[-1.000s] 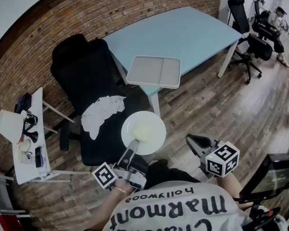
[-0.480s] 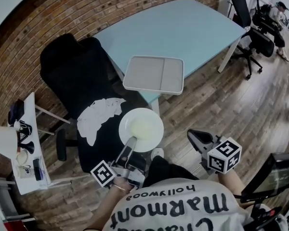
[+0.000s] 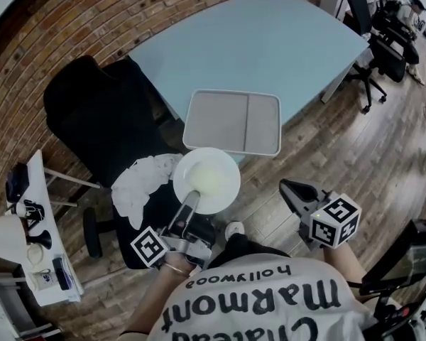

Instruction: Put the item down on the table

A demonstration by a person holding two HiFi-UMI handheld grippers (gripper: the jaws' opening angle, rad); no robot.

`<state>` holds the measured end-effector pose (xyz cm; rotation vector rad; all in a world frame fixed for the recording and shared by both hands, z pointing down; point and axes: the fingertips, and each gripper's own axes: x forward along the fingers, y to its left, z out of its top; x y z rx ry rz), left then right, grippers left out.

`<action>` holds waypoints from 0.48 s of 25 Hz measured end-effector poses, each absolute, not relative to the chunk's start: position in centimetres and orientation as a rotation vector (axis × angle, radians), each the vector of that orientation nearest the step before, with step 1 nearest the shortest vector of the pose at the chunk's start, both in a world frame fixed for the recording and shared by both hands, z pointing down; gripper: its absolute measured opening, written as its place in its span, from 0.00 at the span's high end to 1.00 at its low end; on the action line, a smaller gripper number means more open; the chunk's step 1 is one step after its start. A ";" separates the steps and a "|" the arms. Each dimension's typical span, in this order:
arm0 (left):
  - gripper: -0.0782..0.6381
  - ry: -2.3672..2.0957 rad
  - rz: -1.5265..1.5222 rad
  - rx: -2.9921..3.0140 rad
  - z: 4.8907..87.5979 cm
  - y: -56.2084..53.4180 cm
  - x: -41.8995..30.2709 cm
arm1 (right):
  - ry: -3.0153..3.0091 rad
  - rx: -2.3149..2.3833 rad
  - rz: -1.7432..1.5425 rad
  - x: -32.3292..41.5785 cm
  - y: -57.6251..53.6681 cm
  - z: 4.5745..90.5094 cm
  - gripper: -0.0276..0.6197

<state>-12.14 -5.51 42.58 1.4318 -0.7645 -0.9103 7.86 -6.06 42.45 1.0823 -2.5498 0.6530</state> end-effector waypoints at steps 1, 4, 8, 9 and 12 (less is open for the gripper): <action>0.85 -0.759 -0.904 1.436 42.5 -6.5 -12.5 | -2.552 1.088 0.652 7.4 -7.0 42.2 0.94; 0.85 -0.735 -0.884 1.470 42.2 -9.6 -13.3 | -2.560 1.103 0.634 6.1 -10.1 41.4 0.94; 0.85 -0.738 -0.823 1.484 43.7 -12.8 -14.0 | -2.576 1.120 0.590 4.8 -13.6 40.4 0.94; 0.85 -0.741 -0.812 1.477 44.3 -13.4 -14.2 | -2.575 1.127 0.578 4.7 -14.3 40.3 0.94; 0.85 -0.742 -0.800 1.447 45.6 -14.8 -14.1 | -2.565 1.150 0.564 4.9 -16.1 40.2 0.94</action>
